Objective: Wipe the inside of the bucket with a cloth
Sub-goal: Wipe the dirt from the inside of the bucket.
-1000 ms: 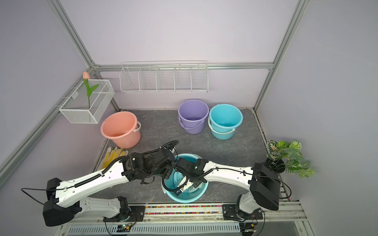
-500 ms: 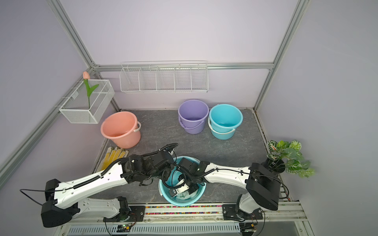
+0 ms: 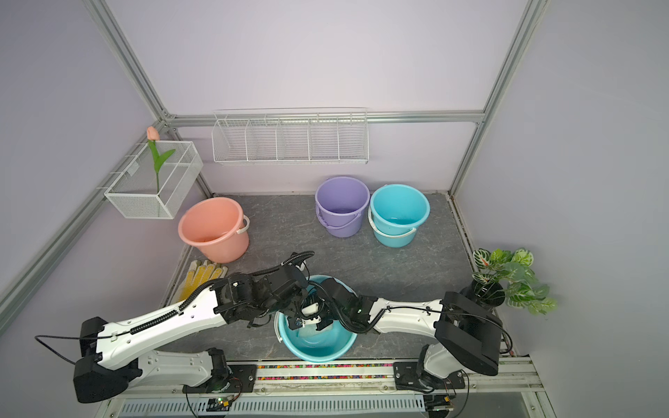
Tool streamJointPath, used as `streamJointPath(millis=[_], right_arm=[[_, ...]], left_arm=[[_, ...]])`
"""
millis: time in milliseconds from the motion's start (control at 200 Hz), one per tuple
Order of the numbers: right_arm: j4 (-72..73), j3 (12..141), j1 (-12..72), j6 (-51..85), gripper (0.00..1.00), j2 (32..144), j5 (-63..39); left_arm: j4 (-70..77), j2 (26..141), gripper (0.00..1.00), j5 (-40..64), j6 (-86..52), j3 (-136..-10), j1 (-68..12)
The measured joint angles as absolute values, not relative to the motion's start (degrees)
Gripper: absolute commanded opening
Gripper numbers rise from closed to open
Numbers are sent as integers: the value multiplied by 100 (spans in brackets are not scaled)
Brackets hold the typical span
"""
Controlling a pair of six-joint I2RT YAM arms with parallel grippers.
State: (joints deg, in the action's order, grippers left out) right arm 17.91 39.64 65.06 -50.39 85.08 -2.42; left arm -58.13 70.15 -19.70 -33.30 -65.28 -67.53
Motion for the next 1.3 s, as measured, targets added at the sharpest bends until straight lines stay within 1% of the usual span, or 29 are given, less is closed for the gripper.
streamJointPath(millis=[170,330,495,590,740,925,1120,1300], right_arm=[[1839,4045,6748,-5763,7,8698,860],[1345,4215,6919,-6536,7,9019,1728],[362,4508,7004,-7129,7,9039,2322],[-779,4873,7037,-7234,7,9026,2495],[-2663,5430,7057,-7111,7,8960,2469],[-4209,5907,7087,-6764,7,8847,2241],[-5196,6215,7096,-6394,7,8796,1588],[-5701,6401,7065,-6090,7,8805,823]], left_arm=[[-5861,6963,0,-2018,-3271,-6545,-6753],[-5771,6973,0,-1992,-3245,-6576,-6768],[-5712,7017,0,-1964,-3251,-6573,-6768],[-5780,7006,0,-1955,-3258,-6567,-6757],[-5878,6995,0,-1957,-3262,-6567,-6746],[-5774,6945,0,-1721,-3299,-6567,-6753],[-5645,6936,0,-1496,-3317,-6567,-6768],[-5548,6862,0,-1315,-3347,-6453,-6783]])
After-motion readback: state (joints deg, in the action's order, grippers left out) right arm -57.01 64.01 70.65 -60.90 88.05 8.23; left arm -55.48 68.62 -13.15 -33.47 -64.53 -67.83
